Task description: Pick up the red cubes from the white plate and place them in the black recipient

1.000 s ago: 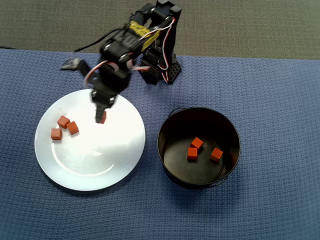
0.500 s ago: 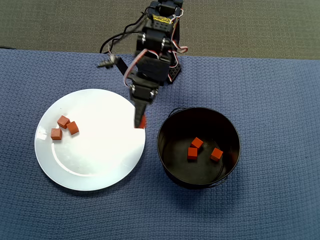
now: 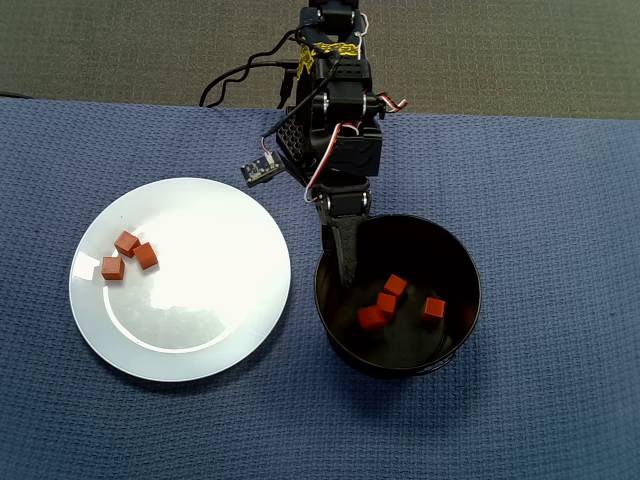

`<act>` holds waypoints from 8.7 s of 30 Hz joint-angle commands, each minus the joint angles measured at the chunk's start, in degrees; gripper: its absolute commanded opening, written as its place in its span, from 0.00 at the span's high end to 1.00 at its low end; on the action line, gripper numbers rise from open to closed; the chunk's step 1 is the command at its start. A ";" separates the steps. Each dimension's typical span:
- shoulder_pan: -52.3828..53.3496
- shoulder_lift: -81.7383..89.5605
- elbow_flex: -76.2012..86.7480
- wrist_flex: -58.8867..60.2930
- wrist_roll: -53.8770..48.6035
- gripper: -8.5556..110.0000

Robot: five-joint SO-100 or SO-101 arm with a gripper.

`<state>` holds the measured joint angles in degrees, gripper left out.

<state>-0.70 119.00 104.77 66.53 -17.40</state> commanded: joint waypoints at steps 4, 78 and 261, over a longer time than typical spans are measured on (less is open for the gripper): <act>18.63 2.02 -2.29 -0.26 -8.88 0.69; 27.42 -6.42 -11.25 -4.04 6.33 0.93; 48.69 -67.68 -57.39 4.57 -10.63 0.76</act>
<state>45.79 51.59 52.91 72.07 -27.60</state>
